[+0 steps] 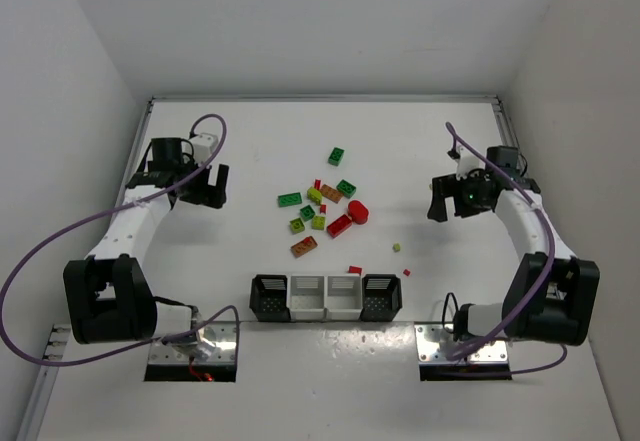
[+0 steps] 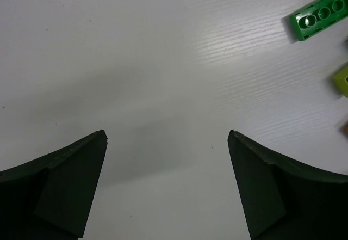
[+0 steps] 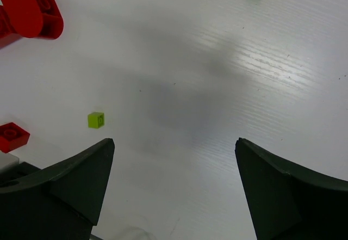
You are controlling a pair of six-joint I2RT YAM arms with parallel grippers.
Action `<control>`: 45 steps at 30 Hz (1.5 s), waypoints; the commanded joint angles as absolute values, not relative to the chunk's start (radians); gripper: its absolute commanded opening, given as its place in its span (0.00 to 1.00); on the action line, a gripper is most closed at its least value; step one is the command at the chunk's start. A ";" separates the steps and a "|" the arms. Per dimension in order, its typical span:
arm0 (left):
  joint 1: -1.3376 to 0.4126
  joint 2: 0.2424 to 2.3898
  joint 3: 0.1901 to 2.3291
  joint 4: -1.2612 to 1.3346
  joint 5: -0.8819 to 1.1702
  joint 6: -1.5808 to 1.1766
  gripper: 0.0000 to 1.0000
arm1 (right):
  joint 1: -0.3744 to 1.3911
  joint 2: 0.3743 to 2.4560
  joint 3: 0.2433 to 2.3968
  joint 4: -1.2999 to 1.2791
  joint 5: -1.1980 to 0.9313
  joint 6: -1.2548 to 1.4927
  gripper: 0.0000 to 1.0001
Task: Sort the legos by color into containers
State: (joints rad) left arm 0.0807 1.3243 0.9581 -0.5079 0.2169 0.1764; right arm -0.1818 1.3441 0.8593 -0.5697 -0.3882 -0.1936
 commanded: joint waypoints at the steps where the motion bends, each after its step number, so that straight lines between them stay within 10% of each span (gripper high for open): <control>1: 0.092 1.302 0.956 -0.500 0.227 0.187 1.00 | -0.189 1.383 0.949 -0.541 -0.411 -0.186 0.91; 19: 0.092 1.344 0.965 -0.500 0.247 0.218 1.00 | 0.110 1.742 1.367 -0.916 -0.601 -0.571 0.59; 45: 0.101 1.373 0.963 -0.509 0.209 0.255 1.00 | 0.551 1.793 1.232 -0.928 -0.483 -0.660 0.69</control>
State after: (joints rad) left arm 0.0917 1.3834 0.9581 -0.5159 0.2127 0.2386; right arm 0.5323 1.8393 1.2400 -0.9615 -0.4744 -0.6830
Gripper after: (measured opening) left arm 0.995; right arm 0.688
